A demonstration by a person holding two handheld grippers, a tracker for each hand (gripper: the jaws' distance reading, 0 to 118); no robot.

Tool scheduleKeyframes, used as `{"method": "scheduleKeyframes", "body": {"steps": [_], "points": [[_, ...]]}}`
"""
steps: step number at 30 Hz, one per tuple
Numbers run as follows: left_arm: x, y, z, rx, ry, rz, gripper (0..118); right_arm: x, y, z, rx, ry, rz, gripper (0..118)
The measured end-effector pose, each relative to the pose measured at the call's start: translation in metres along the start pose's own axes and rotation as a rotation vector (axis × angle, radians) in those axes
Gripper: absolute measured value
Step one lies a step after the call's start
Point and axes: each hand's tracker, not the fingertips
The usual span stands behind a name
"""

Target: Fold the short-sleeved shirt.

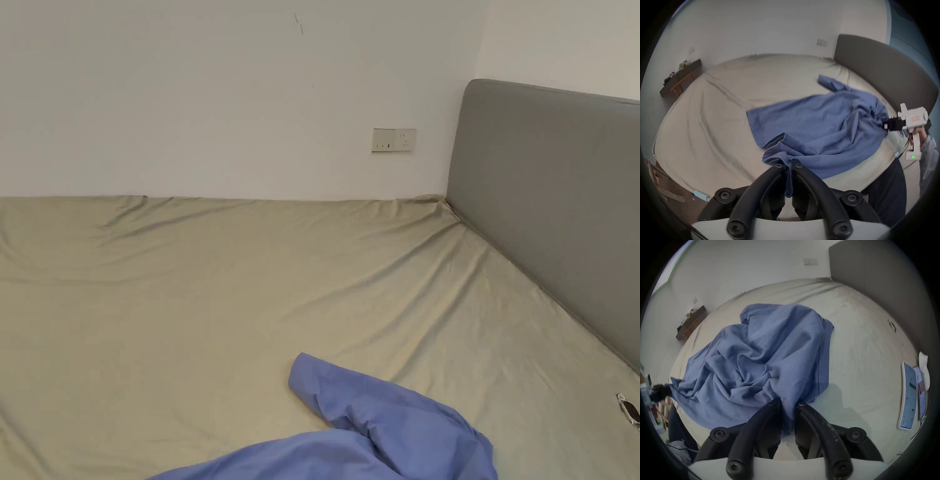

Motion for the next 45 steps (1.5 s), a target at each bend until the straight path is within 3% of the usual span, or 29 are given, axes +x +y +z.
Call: {"method": "scheduleKeyframes", "body": {"steps": [4,7,10,14,19,21,26,30,37,42,45], "points": [[-0.004,0.005,0.028,0.191,0.004,0.086,4,-0.014,-0.007,0.040,0.236,0.075,-0.107,15],[-0.008,0.015,0.057,0.350,0.032,0.142,4,-0.037,-0.009,0.083,0.407,0.151,-0.112,15],[-0.017,0.037,0.077,0.456,0.043,0.179,4,-0.057,0.005,0.109,0.455,0.251,-0.154,15],[-0.041,0.100,0.060,0.456,-0.007,0.219,4,-0.071,0.063,0.109,0.450,0.329,-0.201,15],[-0.072,0.214,0.003,0.483,-0.032,0.255,4,-0.078,0.176,0.080,0.444,0.278,-0.175,15],[-0.076,0.260,-0.008,0.532,0.006,0.225,4,-0.080,0.223,0.078,0.486,0.223,-0.118,15],[-0.092,0.362,0.000,0.732,0.004,0.276,4,-0.094,0.324,0.107,0.690,0.162,-0.034,15],[-0.095,0.414,0.026,0.885,0.010,0.246,4,-0.108,0.366,0.141,0.882,0.089,0.078,15],[-0.089,0.386,0.032,0.924,-0.001,0.222,4,-0.107,0.340,0.140,0.889,0.089,0.107,15],[-0.092,0.305,0.022,0.780,-0.026,0.241,4,-0.098,0.266,0.111,0.705,0.071,0.163,15],[-0.090,0.242,0.027,0.666,-0.004,0.223,4,-0.095,0.208,0.103,0.586,0.080,0.156,15]]}}
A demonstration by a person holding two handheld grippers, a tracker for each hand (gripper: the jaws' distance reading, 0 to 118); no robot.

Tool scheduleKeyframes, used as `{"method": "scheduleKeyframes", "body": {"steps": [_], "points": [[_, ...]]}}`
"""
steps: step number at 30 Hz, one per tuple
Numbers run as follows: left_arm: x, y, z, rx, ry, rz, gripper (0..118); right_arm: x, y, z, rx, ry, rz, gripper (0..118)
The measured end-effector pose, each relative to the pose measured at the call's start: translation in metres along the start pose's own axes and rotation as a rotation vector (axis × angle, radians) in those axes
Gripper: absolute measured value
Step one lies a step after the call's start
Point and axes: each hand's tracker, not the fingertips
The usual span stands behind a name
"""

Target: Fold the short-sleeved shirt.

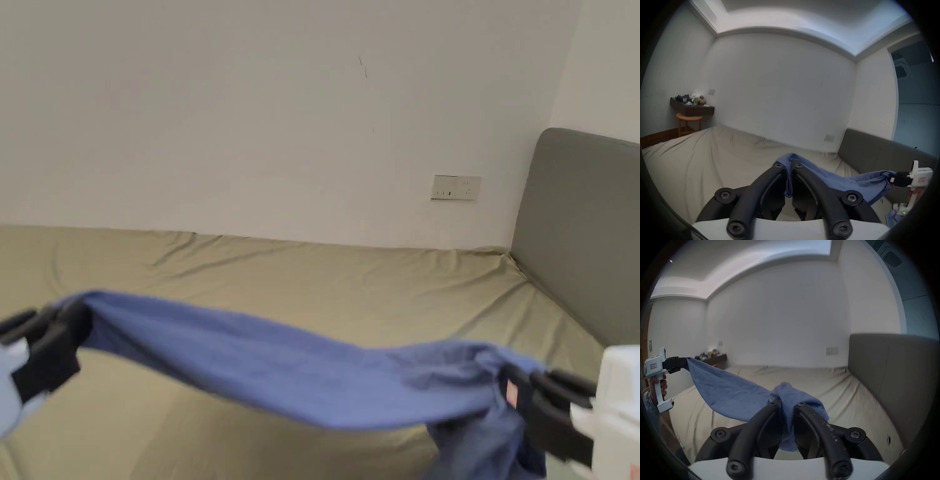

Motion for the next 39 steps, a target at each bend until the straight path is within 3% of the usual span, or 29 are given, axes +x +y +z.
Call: {"method": "scheduleKeyframes", "body": {"steps": [5,9,14,20,21,22,23,24,25,26,32,33,34,35,36,39], "points": [[-0.017,-0.067,0.074,-0.266,0.031,0.003,4,-0.012,-0.072,0.047,-0.196,0.034,-0.050,15],[-0.022,-0.130,0.107,-0.507,0.120,-0.146,4,-0.020,-0.134,0.072,-0.373,0.030,-0.074,15],[-0.041,-0.203,0.096,-0.794,0.124,-0.131,4,-0.024,-0.206,0.068,-0.592,0.021,-0.165,15],[-0.039,-0.236,0.079,-0.920,0.203,-0.257,5,-0.024,-0.230,0.054,-0.681,-0.031,-0.120,15],[-0.038,-0.235,0.079,-0.909,0.203,-0.259,9,-0.025,-0.227,0.056,-0.652,-0.030,-0.083,17],[-0.037,-0.233,0.080,-0.899,0.208,-0.258,23,-0.026,-0.224,0.058,-0.621,-0.019,-0.071,19],[-0.035,-0.223,0.086,-0.851,0.219,-0.267,48,-0.027,-0.216,0.063,-0.596,-0.025,-0.065,27],[-0.032,-0.212,0.090,-0.790,0.209,-0.275,87,-0.026,-0.205,0.072,-0.542,-0.034,-0.063,48],[-0.028,-0.198,0.095,-0.712,0.217,-0.277,108,-0.025,-0.194,0.080,-0.483,-0.049,-0.065,66],[-0.023,-0.182,0.102,-0.616,0.218,-0.281,117,-0.024,-0.181,0.091,-0.401,-0.070,-0.068,76],[0.014,-0.093,0.149,0.008,0.139,-0.191,113,-0.033,-0.106,0.152,0.115,-0.142,-0.071,78],[0.021,-0.086,0.156,0.087,0.103,-0.174,96,-0.037,-0.098,0.158,0.185,-0.153,-0.068,72],[0.027,-0.083,0.161,0.143,0.065,-0.177,71,-0.041,-0.095,0.161,0.229,-0.167,-0.069,59],[0.034,-0.080,0.165,0.184,0.042,-0.188,35,-0.044,-0.091,0.164,0.267,-0.160,-0.064,39],[0.041,-0.079,0.162,0.207,0.042,-0.204,0,-0.046,-0.089,0.163,0.285,-0.154,-0.066,8],[0.050,-0.076,0.143,0.177,0.080,-0.216,0,-0.048,-0.091,0.156,0.295,-0.149,-0.115,1]]}}
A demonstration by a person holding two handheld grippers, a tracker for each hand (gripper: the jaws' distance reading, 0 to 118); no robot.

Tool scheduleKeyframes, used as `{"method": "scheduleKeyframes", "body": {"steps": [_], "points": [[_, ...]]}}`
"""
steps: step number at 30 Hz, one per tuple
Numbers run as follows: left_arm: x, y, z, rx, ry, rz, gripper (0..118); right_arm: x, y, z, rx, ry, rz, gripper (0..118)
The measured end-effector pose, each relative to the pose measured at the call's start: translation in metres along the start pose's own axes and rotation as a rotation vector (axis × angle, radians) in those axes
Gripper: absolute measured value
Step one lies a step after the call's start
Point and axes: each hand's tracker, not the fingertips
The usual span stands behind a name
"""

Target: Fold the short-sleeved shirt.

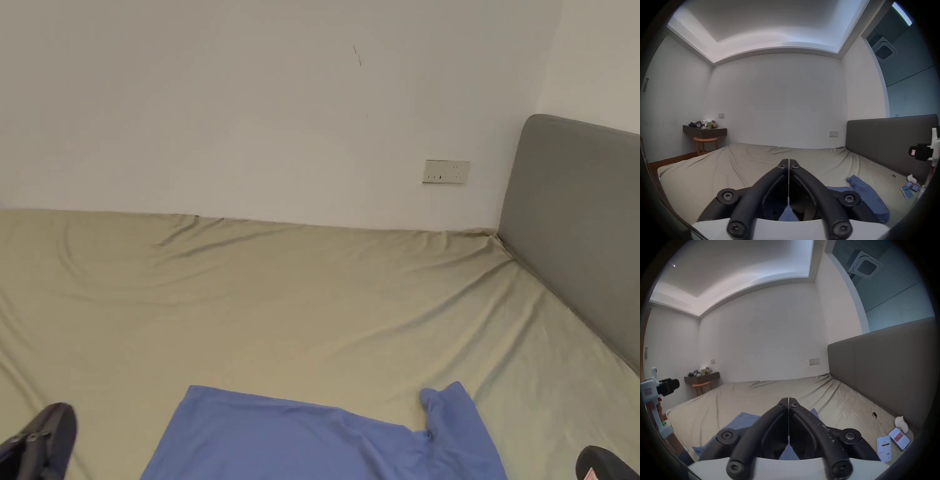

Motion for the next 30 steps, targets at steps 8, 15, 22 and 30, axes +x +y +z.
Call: {"method": "scheduleKeyframes", "body": {"steps": [8,15,22,30], "points": [[0.005,-0.010,-0.153,-0.340,-0.242,-0.017,0,0.008,-0.015,-0.045,-0.093,0.013,-0.010,1],[0.013,-0.095,-0.376,-0.837,-0.150,0.020,86,0.030,-0.039,-0.107,-0.178,-0.048,-0.058,1],[-0.011,-0.212,-0.471,-1.048,0.021,0.000,91,0.048,-0.073,-0.158,-0.268,-0.079,-0.053,1],[0.006,-0.215,-0.458,-1.009,-0.021,-0.026,1,0.058,-0.090,-0.175,-0.320,-0.094,-0.070,9]]}}
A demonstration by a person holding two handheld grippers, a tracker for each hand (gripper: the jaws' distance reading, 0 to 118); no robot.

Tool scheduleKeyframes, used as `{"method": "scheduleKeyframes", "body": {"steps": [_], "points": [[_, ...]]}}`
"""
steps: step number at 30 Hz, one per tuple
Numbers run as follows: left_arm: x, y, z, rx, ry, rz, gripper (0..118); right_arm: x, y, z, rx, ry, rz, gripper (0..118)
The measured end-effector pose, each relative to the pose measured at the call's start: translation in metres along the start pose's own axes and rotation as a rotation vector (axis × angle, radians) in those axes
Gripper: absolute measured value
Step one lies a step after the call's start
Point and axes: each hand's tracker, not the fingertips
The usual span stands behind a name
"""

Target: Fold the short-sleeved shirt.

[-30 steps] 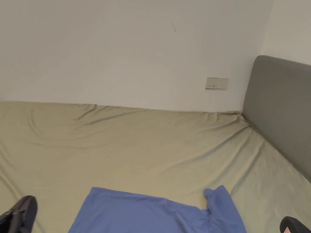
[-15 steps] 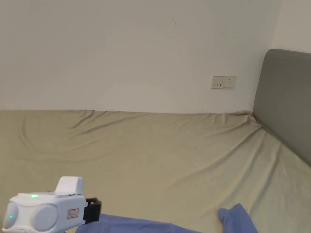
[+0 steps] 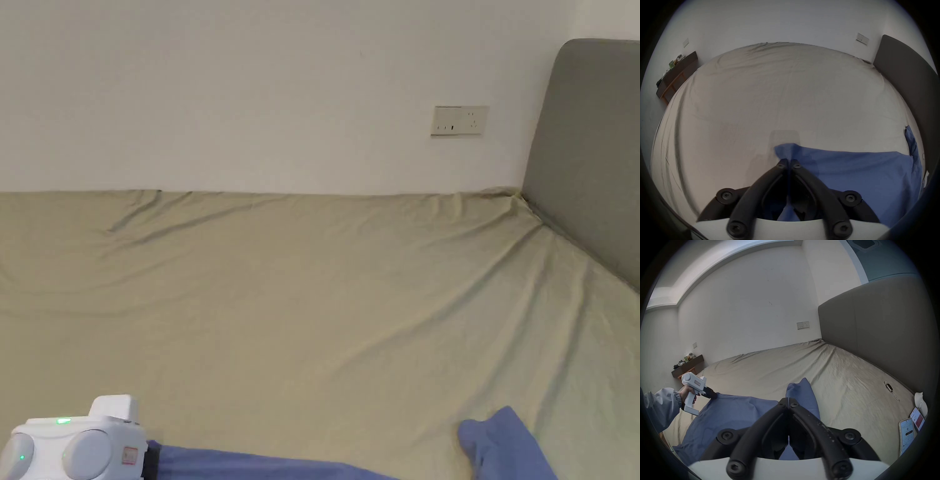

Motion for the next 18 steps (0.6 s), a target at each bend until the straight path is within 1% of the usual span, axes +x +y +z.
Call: {"method": "scheduleKeyframes", "body": {"steps": [1,2,3,4,5,6,7,9,11,14,15,16,17,18], "points": [[0.005,-0.002,0.001,-0.056,-0.034,0.032,1,0.001,0.002,-0.002,-0.003,-0.003,-0.013,24],[0.007,-0.001,-0.001,-0.060,-0.042,0.002,1,0.003,0.007,-0.007,-0.020,-0.010,-0.028,50],[0.009,-0.001,0.003,-0.048,-0.047,-0.018,1,0.008,0.013,-0.014,-0.070,0.002,-0.041,50],[0.010,-0.002,0.009,-0.032,-0.039,-0.014,1,0.013,0.018,-0.024,-0.113,0.015,-0.054,60],[0.008,0.001,0.018,0.037,-0.017,-0.026,1,0.019,0.022,-0.039,-0.157,0.006,-0.049,76],[0.005,-0.002,0.026,0.059,-0.041,0.000,1,0.024,0.025,-0.052,-0.190,-0.029,-0.041,96],[0.003,-0.002,0.033,0.070,-0.060,0.021,1,0.032,0.028,-0.069,-0.222,-0.060,-0.012,100],[0.000,-0.001,0.044,0.099,-0.059,0.021,1,0.047,0.026,-0.105,-0.296,-0.121,0.019,100],[0.000,-0.004,0.050,0.106,-0.052,0.003,1,0.062,0.019,-0.144,-0.436,-0.165,-0.020,99],[0.001,-0.008,0.051,0.116,-0.046,-0.026,1,0.068,0.001,-0.181,-0.593,-0.115,-0.056,98],[0.001,-0.008,0.052,0.119,-0.046,-0.028,1,0.066,-0.005,-0.187,-0.606,-0.114,-0.067,92],[0.001,-0.009,0.052,0.120,-0.050,-0.031,1,0.061,-0.010,-0.192,-0.626,-0.123,-0.053,82],[0.001,-0.009,0.054,0.121,-0.054,-0.032,1,0.055,-0.014,-0.195,-0.627,-0.134,-0.012,76],[0.007,-0.013,0.062,0.123,-0.056,-0.035,1,0.048,-0.014,-0.192,-0.588,-0.174,0.058,69]]}}
